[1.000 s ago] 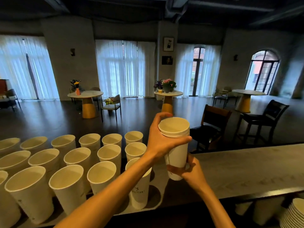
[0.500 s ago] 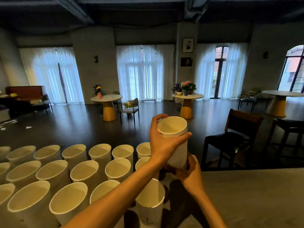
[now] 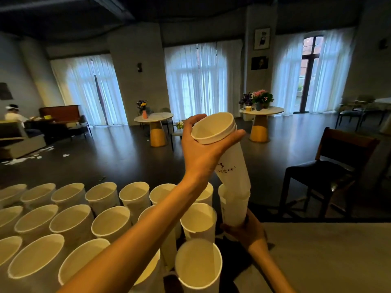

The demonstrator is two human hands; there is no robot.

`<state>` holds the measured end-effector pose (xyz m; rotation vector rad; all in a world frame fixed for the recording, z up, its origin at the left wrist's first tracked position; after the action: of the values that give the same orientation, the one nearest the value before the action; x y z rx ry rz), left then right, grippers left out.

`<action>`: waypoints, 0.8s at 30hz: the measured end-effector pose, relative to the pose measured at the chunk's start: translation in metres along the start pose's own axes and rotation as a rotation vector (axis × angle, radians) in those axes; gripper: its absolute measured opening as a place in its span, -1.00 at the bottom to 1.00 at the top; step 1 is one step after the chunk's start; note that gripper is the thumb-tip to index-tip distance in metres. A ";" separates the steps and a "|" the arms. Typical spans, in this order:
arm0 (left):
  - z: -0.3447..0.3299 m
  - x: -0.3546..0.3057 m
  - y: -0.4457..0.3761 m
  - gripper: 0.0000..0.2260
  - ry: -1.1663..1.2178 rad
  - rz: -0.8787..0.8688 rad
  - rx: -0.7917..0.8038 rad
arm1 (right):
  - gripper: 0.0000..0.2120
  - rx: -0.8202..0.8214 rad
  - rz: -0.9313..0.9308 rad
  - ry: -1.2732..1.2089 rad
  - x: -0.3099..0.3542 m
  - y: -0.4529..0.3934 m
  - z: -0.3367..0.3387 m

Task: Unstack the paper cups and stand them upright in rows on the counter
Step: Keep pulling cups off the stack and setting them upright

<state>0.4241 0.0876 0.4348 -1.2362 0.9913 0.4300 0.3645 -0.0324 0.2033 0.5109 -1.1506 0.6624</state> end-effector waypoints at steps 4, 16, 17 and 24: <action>-0.005 0.002 0.009 -0.29 0.037 -0.015 0.021 | -0.01 0.000 0.039 0.055 0.003 0.007 0.000; -0.039 -0.011 0.052 -0.31 0.056 0.036 0.276 | -0.09 0.046 0.261 -0.186 0.029 0.093 0.104; -0.043 -0.012 0.059 -0.31 0.048 0.023 0.301 | -0.06 0.057 0.277 -0.180 0.034 0.099 0.109; -0.053 -0.019 0.089 -0.22 -0.154 -0.189 0.459 | -0.30 -0.059 0.359 -0.176 0.061 0.125 0.127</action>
<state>0.3264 0.0713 0.3980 -0.8560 0.7774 0.1343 0.2085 -0.0169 0.3075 0.3175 -1.4412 0.9021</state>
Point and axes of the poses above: each hand's wrist, its own y-axis away from the middle knuckle, its own z-axis out of the back of the hand, x = y × z, the point moved 2 cm from there along -y, towards the middle knuckle, and after that the axes turned 4 degrees about -y, right-handed, at the moved point
